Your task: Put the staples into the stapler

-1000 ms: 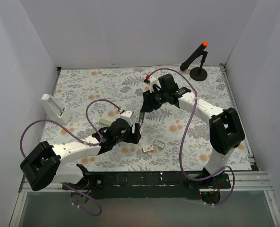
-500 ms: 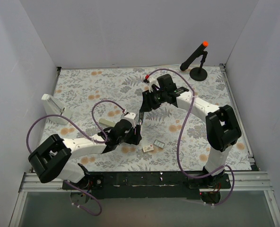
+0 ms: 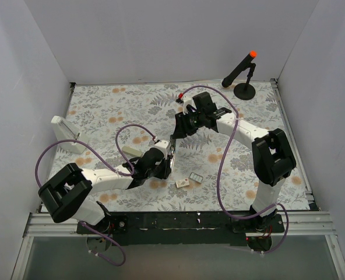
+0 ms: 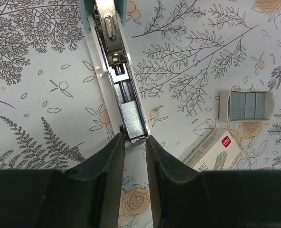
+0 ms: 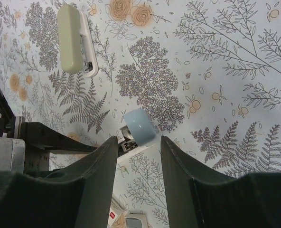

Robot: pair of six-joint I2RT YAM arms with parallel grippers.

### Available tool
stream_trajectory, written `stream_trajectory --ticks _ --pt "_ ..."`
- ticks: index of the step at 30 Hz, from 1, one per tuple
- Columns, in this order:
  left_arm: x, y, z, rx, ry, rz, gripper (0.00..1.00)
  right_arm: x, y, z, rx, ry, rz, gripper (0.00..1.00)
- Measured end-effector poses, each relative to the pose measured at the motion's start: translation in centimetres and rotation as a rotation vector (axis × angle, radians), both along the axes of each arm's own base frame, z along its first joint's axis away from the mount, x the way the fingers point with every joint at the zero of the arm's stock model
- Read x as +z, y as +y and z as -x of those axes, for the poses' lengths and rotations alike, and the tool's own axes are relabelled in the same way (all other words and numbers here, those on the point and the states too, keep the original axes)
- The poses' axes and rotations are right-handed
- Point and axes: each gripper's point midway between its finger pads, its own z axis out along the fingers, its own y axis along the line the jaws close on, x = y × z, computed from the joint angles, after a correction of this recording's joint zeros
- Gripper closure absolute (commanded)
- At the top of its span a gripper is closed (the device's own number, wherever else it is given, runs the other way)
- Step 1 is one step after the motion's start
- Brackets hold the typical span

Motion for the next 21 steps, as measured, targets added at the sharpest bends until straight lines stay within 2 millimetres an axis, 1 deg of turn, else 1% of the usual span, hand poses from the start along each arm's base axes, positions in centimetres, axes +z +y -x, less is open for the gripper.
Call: stream_trajectory --ticks 6,13,16,21 --pt "0.0 -0.1 0.0 -0.003 -0.003 -0.001 0.81 0.1 0.1 0.1 0.018 -0.009 -0.005 0.53" --pt "0.0 -0.1 0.0 -0.008 -0.006 -0.004 0.83 0.2 0.1 0.2 0.049 -0.033 -0.007 0.58" --pt "0.0 -0.1 0.0 -0.007 -0.006 -0.004 0.83 0.2 -0.3 1.1 0.064 -0.032 -0.009 0.59" --pt "0.0 0.0 -0.1 -0.004 -0.008 -0.005 0.83 0.3 -1.1 3.1 0.099 -0.025 -0.021 0.58"
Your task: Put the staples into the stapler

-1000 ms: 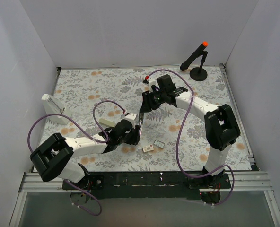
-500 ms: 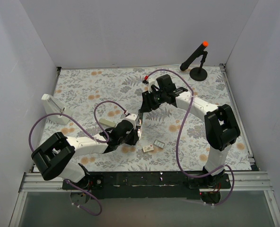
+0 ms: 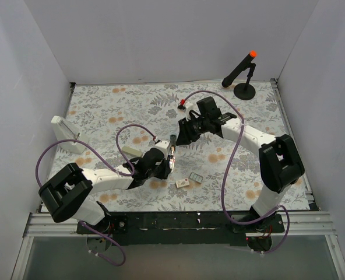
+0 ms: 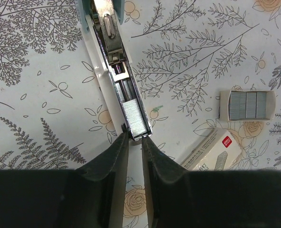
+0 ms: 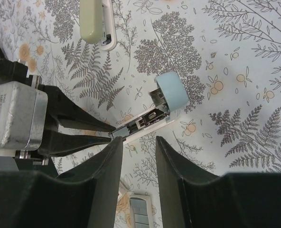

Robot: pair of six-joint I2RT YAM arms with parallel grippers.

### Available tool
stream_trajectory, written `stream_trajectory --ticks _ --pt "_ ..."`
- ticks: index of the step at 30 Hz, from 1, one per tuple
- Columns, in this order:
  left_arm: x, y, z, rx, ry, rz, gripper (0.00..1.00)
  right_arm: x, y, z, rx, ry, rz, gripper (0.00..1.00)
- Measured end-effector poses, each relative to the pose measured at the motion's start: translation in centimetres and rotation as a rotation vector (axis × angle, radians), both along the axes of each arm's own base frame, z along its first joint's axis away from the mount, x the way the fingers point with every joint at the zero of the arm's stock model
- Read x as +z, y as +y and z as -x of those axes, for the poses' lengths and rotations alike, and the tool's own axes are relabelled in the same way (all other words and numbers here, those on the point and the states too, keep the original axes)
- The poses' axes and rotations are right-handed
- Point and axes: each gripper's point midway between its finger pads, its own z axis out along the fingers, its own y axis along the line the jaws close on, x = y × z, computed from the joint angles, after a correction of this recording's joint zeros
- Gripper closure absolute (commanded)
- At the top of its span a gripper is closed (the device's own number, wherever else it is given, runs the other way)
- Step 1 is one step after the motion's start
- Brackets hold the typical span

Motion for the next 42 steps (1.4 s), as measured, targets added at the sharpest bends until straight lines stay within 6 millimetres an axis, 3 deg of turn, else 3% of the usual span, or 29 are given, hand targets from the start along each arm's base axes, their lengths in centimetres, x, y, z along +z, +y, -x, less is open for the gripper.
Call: stream_trajectory --ticks 8,15,20,27,33,42 --pt "0.0 0.0 0.0 0.0 0.001 0.0 0.84 0.4 -0.2 -0.4 -0.028 -0.012 -0.009 0.45" --pt "0.0 0.0 0.0 0.0 0.001 0.0 0.84 2.8 0.9 -3.9 -0.067 -0.053 -0.058 0.43" --pt "0.0 0.0 0.0 0.0 0.001 0.0 0.84 2.3 1.9 -5.1 -0.061 -0.033 -0.066 0.43" --pt "0.0 0.0 0.0 0.0 0.001 0.0 0.84 0.0 2.1 -4.4 -0.038 0.049 -0.052 0.52" --pt "0.0 0.0 0.0 0.002 0.001 -0.002 0.84 0.1 2.3 -3.6 -0.007 0.069 -0.068 0.58" --pt "-0.1 0.1 0.1 0.005 0.008 -0.003 0.84 0.7 1.9 -1.2 0.045 0.038 -0.069 0.58"
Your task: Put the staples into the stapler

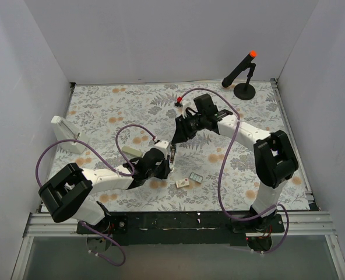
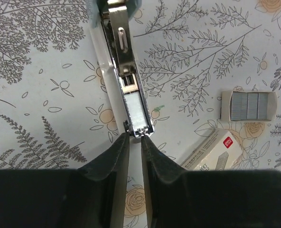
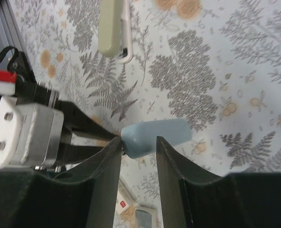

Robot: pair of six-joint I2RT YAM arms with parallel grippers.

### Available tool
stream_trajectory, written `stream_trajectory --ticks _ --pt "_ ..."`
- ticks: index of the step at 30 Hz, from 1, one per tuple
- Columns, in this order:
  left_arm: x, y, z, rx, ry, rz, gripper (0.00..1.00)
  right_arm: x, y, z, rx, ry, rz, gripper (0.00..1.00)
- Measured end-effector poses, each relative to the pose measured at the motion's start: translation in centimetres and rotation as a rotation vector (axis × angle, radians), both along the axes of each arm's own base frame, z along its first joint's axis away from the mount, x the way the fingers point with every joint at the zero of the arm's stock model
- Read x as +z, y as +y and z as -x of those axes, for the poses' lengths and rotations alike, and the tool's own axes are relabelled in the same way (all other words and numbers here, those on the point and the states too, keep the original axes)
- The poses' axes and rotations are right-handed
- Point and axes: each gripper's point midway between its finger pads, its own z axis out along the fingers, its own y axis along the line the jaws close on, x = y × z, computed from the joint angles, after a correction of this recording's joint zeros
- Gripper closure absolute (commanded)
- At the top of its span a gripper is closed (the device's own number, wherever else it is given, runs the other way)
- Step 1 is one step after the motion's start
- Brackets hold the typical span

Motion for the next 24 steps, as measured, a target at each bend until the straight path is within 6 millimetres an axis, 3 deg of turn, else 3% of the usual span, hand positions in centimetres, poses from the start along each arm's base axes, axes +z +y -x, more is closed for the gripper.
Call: stream_trajectory --ticks 7,17,24 --pt "0.1 0.3 -0.5 0.033 -0.013 -0.005 0.84 -1.4 -0.3 5.1 0.069 0.03 0.03 0.58" --pt "0.0 0.4 -0.5 0.043 -0.009 -0.004 0.78 -3.7 -1.7 6.8 0.053 0.057 0.071 0.58" --pt "0.7 0.9 -0.2 0.066 -0.002 0.0 0.5 -2.8 -2.0 6.0 0.013 -0.001 0.088 0.57"
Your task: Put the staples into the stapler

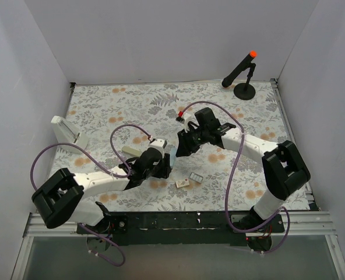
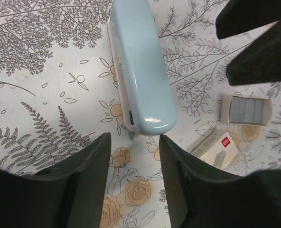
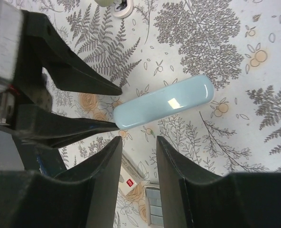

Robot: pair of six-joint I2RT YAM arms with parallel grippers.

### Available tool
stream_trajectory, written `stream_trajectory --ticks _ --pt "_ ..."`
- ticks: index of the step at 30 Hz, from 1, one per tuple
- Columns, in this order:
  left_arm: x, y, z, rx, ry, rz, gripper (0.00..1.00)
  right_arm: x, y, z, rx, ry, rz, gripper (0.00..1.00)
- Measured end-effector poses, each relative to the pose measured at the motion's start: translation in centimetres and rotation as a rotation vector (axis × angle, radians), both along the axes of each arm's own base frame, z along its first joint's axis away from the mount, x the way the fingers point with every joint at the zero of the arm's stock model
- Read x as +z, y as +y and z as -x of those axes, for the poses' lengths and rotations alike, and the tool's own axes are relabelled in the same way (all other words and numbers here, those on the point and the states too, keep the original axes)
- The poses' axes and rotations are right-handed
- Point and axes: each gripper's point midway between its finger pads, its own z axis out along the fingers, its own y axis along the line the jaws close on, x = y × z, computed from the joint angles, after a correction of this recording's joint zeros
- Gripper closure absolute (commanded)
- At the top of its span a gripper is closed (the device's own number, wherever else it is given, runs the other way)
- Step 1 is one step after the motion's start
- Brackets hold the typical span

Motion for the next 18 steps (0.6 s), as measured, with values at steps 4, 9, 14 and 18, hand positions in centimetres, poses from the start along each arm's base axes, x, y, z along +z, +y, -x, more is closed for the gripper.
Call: stream_trajectory --ticks 4,9,14,18 --pt "2.5 0.2 0.3 0.016 -0.019 0.054 0.3 0.8 -0.5 -1.0 -0.051 -0.061 0.025 0.55" --pt "5.2 0.1 0.3 0.038 -0.018 0.087 0.2 1.9 -1.9 -2.4 -0.162 -0.131 0.074 0.42" --pt "7.1 -1.5 -1.4 0.072 0.018 0.054 0.25 2.8 -5.0 -4.0 -0.359 -0.203 0.15 0.32" --pt "6.8 -2.8 -2.7 0.104 0.079 -0.003 0.3 3.0 -8.5 -5.0 -0.524 -0.228 0.198 0.31"
